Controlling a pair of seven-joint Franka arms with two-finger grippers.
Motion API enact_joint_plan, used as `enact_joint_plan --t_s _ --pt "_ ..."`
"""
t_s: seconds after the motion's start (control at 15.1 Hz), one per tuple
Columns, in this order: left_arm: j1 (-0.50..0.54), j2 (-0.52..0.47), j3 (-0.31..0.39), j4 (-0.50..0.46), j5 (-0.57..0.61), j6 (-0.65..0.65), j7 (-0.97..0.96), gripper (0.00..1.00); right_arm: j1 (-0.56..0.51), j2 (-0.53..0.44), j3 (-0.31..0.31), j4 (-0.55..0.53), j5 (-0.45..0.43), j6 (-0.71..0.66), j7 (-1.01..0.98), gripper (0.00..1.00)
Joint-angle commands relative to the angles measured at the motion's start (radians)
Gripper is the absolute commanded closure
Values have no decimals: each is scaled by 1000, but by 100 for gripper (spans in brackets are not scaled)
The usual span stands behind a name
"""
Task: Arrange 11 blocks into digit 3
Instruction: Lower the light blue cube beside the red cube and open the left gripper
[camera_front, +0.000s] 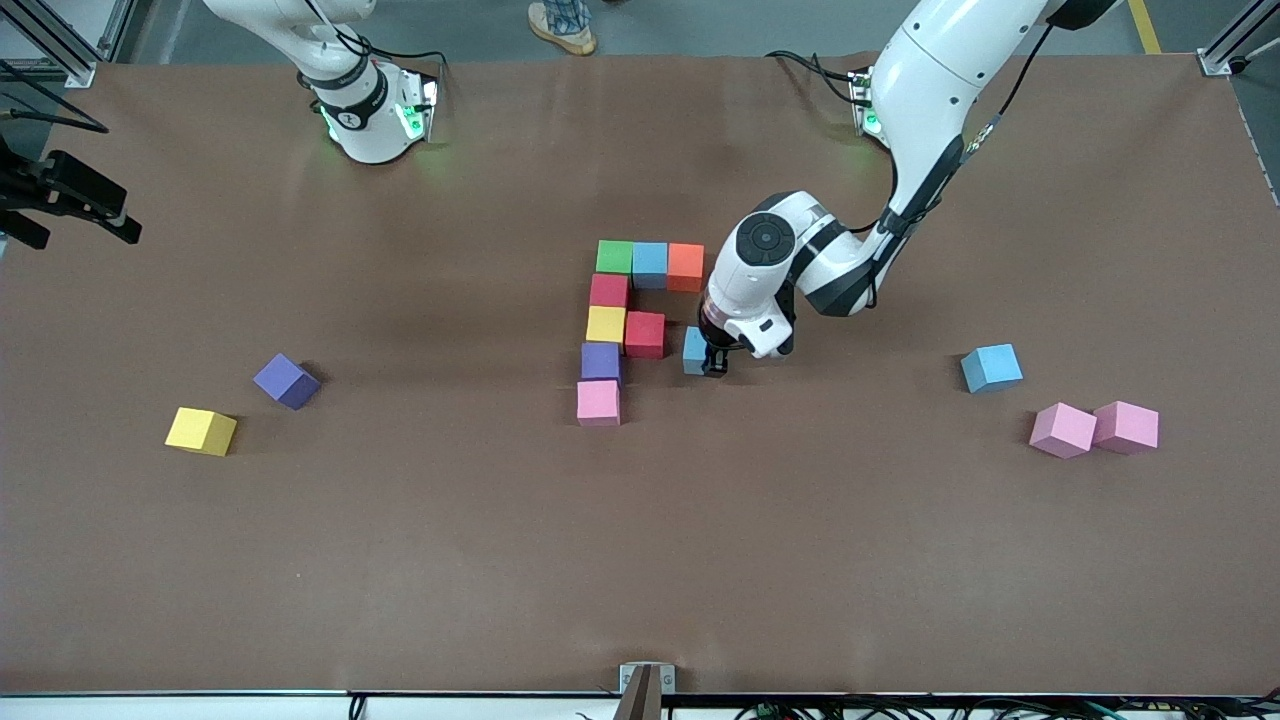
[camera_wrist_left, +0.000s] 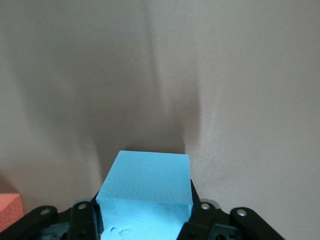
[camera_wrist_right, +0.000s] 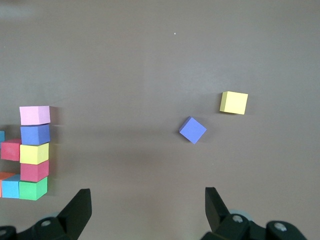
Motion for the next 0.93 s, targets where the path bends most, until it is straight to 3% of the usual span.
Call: enact_joint_plan --t_s 0.0,0.86 --pt "2 -3 -19 -34 6 20 -50 86 -32 -5 16 5 -9 5 -8 0" --pt "0 0 -39 -23 -4 28 -159 87 -42 -3 16 2 -9 -1 -11 0"
